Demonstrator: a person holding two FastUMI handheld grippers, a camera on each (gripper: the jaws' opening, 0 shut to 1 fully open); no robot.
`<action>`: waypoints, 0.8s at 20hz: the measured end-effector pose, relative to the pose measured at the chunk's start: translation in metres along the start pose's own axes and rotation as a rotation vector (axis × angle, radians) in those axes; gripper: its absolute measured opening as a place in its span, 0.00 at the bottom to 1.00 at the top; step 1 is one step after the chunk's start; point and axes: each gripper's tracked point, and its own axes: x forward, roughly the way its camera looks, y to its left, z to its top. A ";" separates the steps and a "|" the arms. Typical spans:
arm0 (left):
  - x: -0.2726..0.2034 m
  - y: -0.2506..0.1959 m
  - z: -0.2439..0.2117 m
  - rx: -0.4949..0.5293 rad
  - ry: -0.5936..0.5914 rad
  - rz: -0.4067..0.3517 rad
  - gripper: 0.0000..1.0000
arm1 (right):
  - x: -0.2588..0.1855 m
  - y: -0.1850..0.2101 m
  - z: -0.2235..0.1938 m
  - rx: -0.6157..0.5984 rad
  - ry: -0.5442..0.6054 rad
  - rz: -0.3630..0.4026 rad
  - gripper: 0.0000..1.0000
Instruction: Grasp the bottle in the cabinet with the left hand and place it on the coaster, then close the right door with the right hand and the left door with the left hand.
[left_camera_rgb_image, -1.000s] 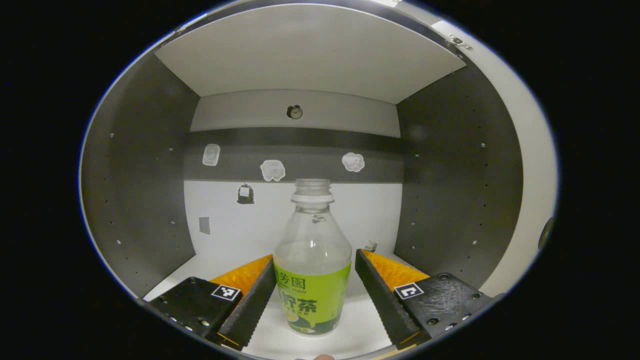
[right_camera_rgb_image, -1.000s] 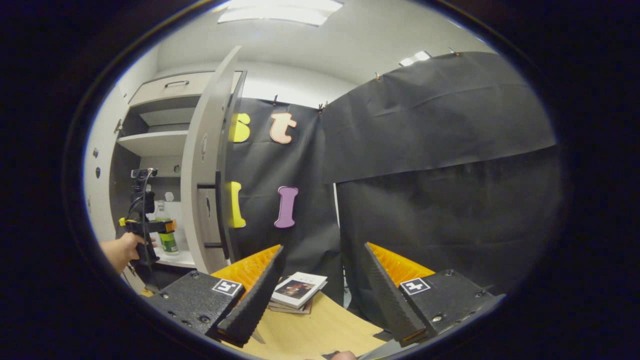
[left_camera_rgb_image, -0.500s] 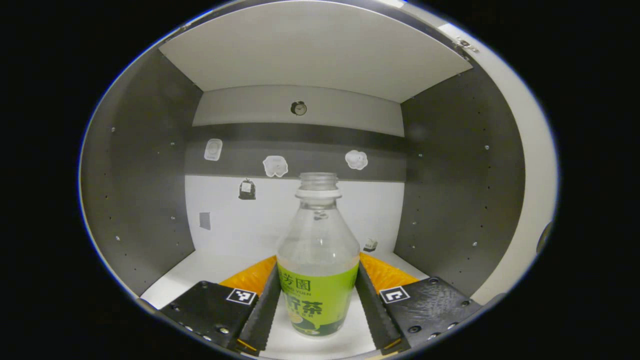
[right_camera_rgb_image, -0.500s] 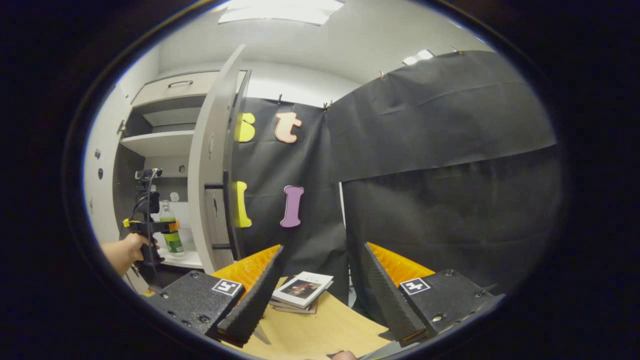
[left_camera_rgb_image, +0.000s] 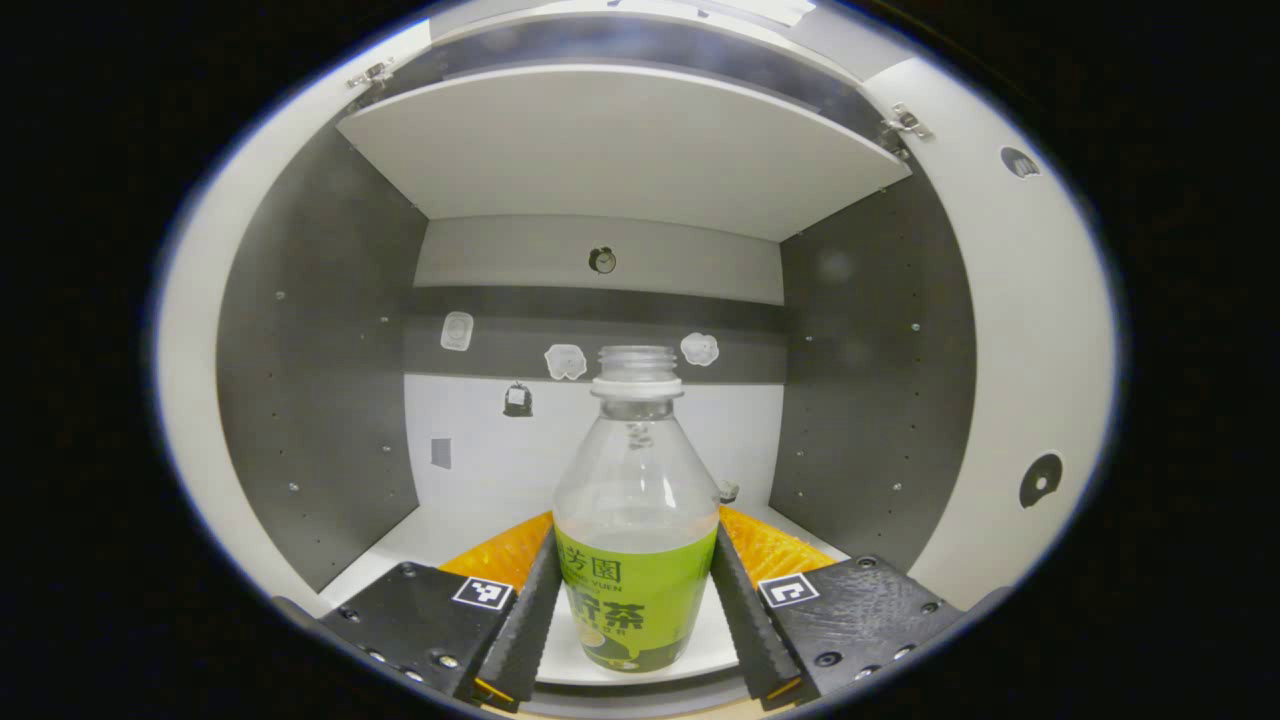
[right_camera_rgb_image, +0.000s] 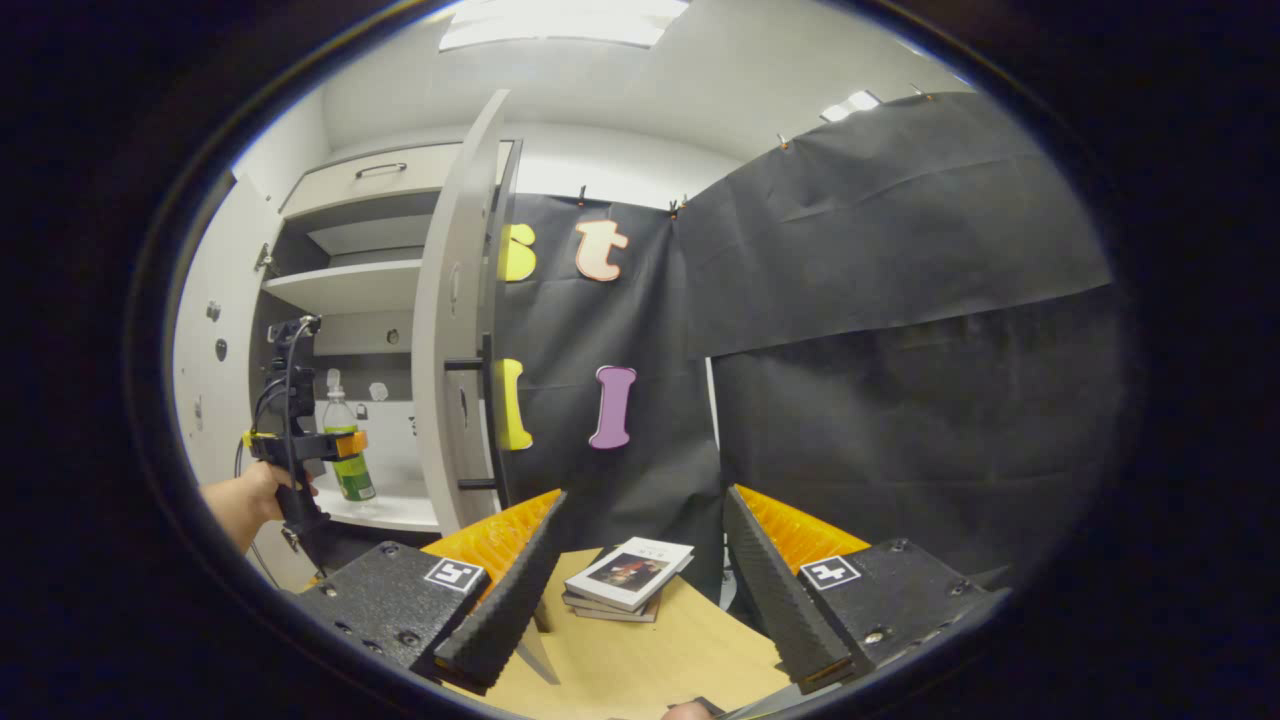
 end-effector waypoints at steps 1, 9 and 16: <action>-0.008 0.002 -0.001 0.005 -0.002 0.004 0.74 | -0.001 0.003 -0.002 -0.001 0.008 0.014 1.00; -0.077 0.017 -0.022 0.034 -0.012 0.046 0.78 | -0.003 0.034 -0.017 -0.006 0.054 0.110 1.00; -0.129 0.032 -0.045 0.025 -0.002 0.085 0.78 | -0.003 0.065 -0.026 -0.026 0.081 0.197 1.00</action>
